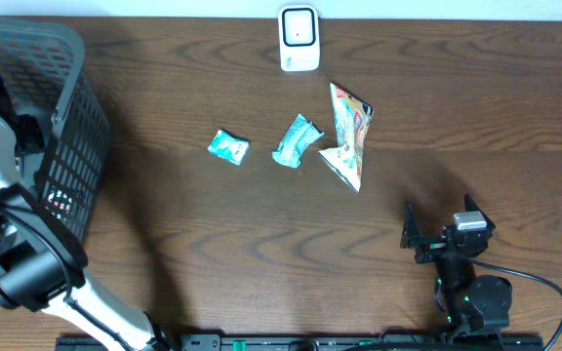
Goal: Scan the item barcode
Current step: 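Grasp the orange packet inside the basket with the left gripper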
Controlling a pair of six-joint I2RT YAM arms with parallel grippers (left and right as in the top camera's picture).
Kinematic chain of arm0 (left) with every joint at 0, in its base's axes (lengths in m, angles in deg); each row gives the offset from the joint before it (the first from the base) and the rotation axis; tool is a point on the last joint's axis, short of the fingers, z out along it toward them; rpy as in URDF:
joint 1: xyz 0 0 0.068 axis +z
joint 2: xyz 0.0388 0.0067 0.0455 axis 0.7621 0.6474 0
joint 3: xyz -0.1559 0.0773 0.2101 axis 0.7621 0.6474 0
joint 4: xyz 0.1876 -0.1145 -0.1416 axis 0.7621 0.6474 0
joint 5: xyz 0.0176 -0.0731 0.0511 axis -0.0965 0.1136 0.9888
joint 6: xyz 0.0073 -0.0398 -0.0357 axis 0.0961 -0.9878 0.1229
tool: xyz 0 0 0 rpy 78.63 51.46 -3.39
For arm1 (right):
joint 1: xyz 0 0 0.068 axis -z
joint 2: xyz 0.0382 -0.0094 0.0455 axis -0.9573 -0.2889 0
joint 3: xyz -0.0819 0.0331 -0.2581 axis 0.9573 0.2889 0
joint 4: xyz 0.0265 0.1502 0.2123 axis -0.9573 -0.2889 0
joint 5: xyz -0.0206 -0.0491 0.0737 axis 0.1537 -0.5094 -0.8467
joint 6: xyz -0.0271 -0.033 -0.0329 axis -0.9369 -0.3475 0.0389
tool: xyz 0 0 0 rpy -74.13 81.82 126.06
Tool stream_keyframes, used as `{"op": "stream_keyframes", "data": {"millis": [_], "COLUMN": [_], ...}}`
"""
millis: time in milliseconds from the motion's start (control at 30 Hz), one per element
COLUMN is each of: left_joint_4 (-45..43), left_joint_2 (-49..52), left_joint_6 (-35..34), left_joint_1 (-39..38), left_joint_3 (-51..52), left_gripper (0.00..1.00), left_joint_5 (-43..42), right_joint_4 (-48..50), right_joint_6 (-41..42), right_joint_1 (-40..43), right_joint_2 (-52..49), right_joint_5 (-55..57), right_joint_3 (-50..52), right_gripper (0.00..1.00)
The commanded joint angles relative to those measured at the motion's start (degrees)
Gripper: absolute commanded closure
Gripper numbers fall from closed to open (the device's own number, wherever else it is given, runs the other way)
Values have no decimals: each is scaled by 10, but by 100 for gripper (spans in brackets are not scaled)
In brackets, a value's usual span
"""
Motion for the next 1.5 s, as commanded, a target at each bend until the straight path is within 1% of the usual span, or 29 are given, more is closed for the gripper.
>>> {"op": "stream_keyframes", "data": {"millis": [0, 100, 167, 200, 433, 567, 633, 767, 967, 1033, 1133, 1200, 1300, 1333, 1367, 1400, 1467], "left_joint_4": [-16, -25, -30, -36, -64, -66, -71, -74, -73, -73, -65, -58, -51, -48, -46, -40, -38], "left_joint_2": [27, 44, 55, 62, 73, 73, 73, 76, 82, 82, 82, 82, 82, 82, 82, 80, 74], "left_joint_6": [35, 56, 59, 59, 59, 59, 59, 59, 59, 59, 59, 59, 59, 59, 59, 52, 22], "left_joint_1": [1, 2, 2, 4, 19, 24, 25, 29, 45, 51, 59, 63, 65, 65, 64, 62, 58], "left_joint_3": [2, 2, 2, 2, 2, 2, 2, 3, 19, 23, 24, 24, 24, 24, 24, 24, 24], "left_gripper": [19, 19, 20, 23, 23, 23, 24, 30, 32, 36, 46, 50, 66, 73, 86, 92, 93], "left_joint_5": [10, 10, 10, 10, 7, -53, -61, -59, -59, -59, -59, -60, -60, -60, -60, -60, -60], "right_joint_4": [-3, -3, -3, -3, -3, -3, -3, -3, -3, -3, -3, -3, -3, -3, -3, -3, -3], "right_joint_6": [-9, -9, -9, -9, -9, -9, -9, -9, -9, -9, -9, -9, -9, -9, -9, -9, -9], "right_joint_1": [4, 4, 4, 4, 4, 4, 4, 4, 4, 4, 4, 4, 4, 4, 4, 4, 4], "right_joint_2": [3, 3, 3, 3, 3, 3, 3, 3, 3, 3, 3, 3, 3, 3, 3, 3, 3], "right_joint_5": [3, 3, 3, 3, 3, 3, 3, 3, 3, 3, 3, 3, 3, 3, 3, 3, 3], "right_joint_3": [1, 1, 1, 1, 1, 1, 1, 1, 1, 1, 1, 1, 1, 1, 1, 1, 1], "right_gripper": [1, 1, 1, 1, 1, 1, 1, 1, 1, 1, 1, 1, 1, 1, 1, 1, 1]}}
